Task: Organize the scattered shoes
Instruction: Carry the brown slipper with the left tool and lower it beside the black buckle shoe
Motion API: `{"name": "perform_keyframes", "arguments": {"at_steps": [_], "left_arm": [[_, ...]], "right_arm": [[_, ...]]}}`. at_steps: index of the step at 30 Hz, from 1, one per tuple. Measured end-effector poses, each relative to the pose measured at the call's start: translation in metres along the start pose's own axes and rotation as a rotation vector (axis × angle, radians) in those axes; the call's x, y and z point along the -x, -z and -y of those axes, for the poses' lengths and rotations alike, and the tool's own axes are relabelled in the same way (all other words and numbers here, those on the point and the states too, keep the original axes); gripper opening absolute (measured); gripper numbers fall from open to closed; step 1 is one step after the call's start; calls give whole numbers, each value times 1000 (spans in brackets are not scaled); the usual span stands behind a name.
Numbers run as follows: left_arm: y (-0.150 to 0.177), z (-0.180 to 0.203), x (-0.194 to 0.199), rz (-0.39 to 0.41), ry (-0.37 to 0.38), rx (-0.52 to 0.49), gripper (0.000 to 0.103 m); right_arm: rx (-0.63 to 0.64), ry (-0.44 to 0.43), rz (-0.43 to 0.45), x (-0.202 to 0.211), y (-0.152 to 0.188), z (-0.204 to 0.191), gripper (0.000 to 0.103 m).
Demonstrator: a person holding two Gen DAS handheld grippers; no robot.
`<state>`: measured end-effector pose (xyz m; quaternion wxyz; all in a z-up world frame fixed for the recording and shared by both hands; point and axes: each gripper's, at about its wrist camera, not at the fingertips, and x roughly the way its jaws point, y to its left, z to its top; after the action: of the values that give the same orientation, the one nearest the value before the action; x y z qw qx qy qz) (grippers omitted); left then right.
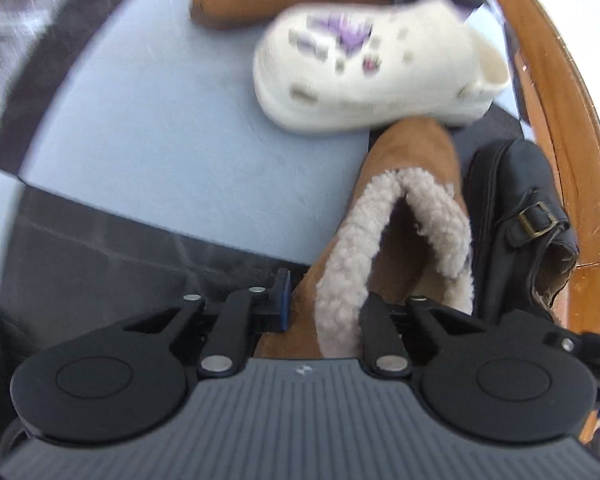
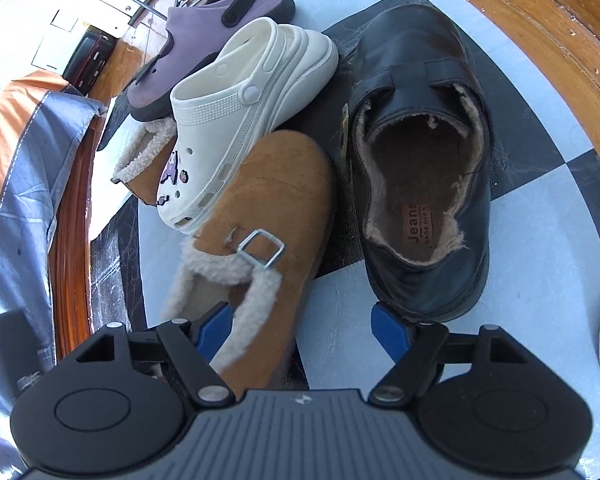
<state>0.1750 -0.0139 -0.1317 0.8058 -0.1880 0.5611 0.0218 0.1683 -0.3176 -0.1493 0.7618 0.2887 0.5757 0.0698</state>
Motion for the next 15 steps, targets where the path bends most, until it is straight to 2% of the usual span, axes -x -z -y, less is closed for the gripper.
{"name": "perform_keyframes", "arguments": {"at_steps": [2, 7, 10, 12, 15], "left_arm": [[0, -4, 23, 31, -2, 7, 12], [18, -39, 84, 45, 85, 112, 13], [48, -68, 126, 81, 85, 212, 13], [70, -88, 152, 101, 58, 269, 13], [94, -111, 172, 94, 39, 331, 14]], "right_arm": [[-5, -11, 3, 2, 1, -3, 78], [29, -38, 6, 9, 5, -21, 78], [53, -58, 11, 12, 13, -38, 78], [62, -83, 5, 13, 19, -49, 79], [71, -142, -28, 12, 35, -71, 79]]}}
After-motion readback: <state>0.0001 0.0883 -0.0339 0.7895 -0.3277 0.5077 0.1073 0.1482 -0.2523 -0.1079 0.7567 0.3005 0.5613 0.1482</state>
